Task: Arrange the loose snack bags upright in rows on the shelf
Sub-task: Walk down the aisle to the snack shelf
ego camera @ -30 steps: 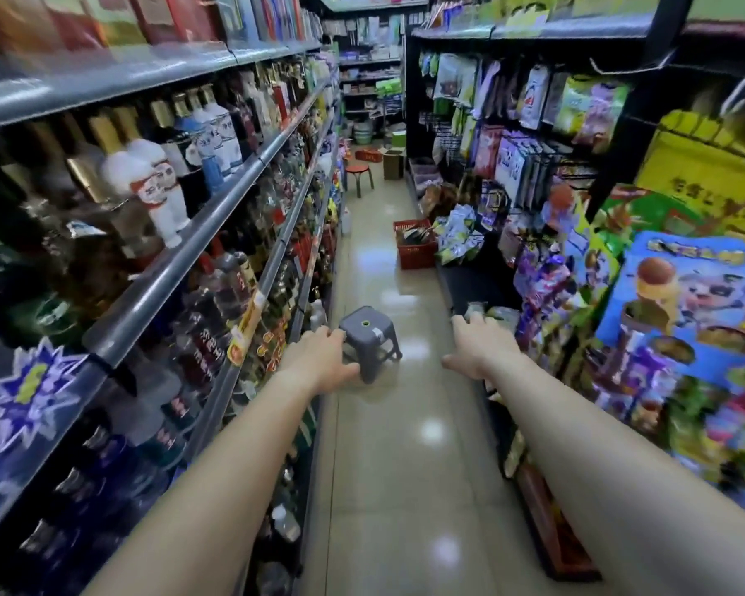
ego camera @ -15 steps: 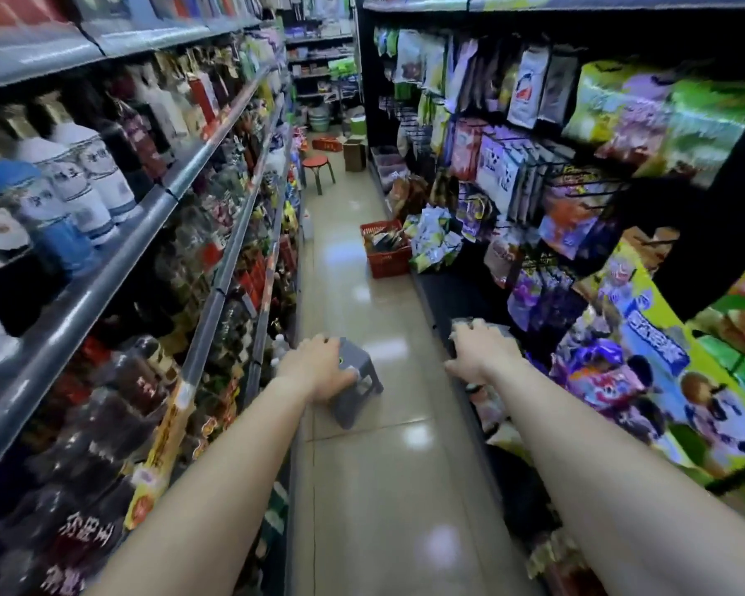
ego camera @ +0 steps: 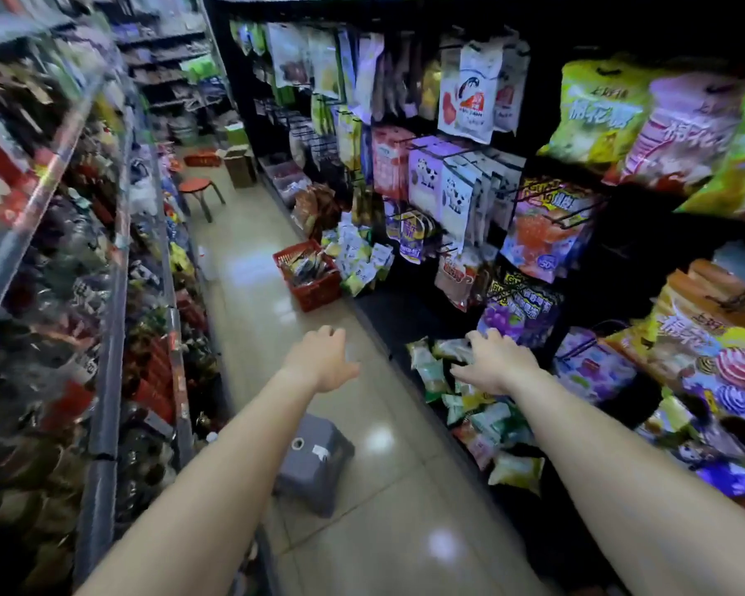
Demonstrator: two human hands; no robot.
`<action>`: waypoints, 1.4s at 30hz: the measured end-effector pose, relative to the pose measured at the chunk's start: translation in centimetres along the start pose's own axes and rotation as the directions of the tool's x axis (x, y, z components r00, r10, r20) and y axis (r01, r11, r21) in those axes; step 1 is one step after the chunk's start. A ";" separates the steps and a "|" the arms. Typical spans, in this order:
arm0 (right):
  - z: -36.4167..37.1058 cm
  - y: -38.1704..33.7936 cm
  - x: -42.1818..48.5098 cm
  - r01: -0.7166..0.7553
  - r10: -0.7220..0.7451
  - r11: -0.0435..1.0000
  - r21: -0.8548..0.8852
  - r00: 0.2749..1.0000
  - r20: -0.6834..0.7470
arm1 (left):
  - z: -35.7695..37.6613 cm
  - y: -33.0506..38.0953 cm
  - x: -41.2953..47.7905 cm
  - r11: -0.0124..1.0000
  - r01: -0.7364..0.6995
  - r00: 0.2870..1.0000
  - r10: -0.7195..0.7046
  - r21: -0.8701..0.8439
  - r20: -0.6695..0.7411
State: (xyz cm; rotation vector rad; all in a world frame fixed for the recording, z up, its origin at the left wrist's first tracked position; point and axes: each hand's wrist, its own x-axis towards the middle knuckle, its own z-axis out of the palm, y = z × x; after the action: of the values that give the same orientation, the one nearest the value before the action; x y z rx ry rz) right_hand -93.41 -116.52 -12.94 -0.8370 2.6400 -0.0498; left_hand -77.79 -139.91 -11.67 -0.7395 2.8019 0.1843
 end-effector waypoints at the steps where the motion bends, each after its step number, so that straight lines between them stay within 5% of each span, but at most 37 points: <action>1: -0.1 0.0 1.3 -0.021 0.021 1.000 0.004 1.000 0.010 | -0.2 -0.3 2.1 1.000 -0.020 1.000 0.020 0.010 0.013; 12: -1.0 5.4 17.4 -0.295 0.287 0.949 0.113 0.955 0.077 | -1.0 5.7 25.5 0.953 -0.289 0.952 0.276 0.087 0.135; 20: -3.7 9.3 23.4 -0.494 0.484 0.830 0.257 0.869 0.105 | -3.7 12.9 37.3 0.820 -0.566 0.812 0.537 0.087 0.228; 25: -3.9 11.7 22.9 -0.620 0.624 0.718 0.316 0.775 0.104 | -3.4 18.6 41.6 0.648 -0.753 0.645 0.694 0.114 0.319; 32: -2.7 11.6 18.9 -0.831 0.847 0.371 0.415 0.486 0.216 | -2.3 26.4 43.3 0.306 -0.945 0.322 0.803 0.116 0.501; 38: -1.2 7.7 15.8 -0.881 0.929 0.081 0.466 0.236 0.286 | -1.1 29.2 42.1 0.012 -0.996 0.060 0.825 0.087 0.563; 42: 0.6 5.1 12.9 -0.878 0.930 -0.036 0.478 0.145 0.337 | -0.2 29.5 39.6 -0.110 -0.991 -0.043 0.812 0.081 0.582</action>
State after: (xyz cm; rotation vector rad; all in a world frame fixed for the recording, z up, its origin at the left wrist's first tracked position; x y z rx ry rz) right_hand -105.79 -119.54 -18.57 1.2998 2.3762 -0.5322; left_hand -126.01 -133.04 -20.00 1.4852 2.1316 -0.2039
